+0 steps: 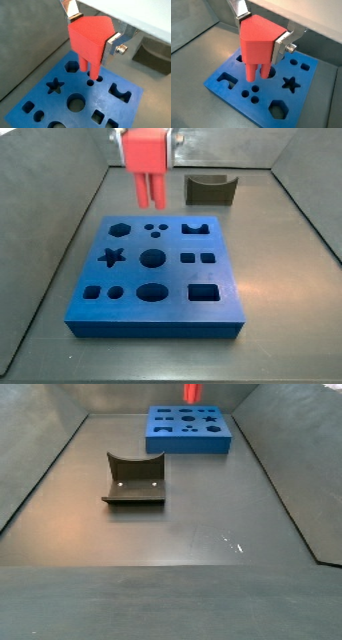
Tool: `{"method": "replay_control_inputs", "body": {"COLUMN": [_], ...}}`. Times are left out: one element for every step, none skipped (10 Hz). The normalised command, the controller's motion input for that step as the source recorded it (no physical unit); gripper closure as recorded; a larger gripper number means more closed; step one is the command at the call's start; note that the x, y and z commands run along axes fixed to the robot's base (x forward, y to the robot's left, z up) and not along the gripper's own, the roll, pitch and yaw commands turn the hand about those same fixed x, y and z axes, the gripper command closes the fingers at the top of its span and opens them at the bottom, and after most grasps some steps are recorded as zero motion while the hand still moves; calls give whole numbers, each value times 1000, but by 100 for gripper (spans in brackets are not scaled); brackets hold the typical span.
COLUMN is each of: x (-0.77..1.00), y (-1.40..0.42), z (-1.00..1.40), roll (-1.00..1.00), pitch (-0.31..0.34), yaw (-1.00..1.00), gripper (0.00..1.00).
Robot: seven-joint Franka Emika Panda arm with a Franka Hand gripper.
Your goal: Insert the 3 prong object.
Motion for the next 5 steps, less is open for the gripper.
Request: {"method": "replay_control_inputs", "body": {"x": [0, 0, 0, 0, 0], "y": [74, 51, 43, 34, 34], "z": [-363, -297, -311, -326, -317], "roll": [-89, -81, -84, -97, -93], "pitch": [-33, 0, -4, -17, -14], "yaw": [-357, -377, -377, -349, -343], "gripper": [100, 100, 100, 100, 100]}}
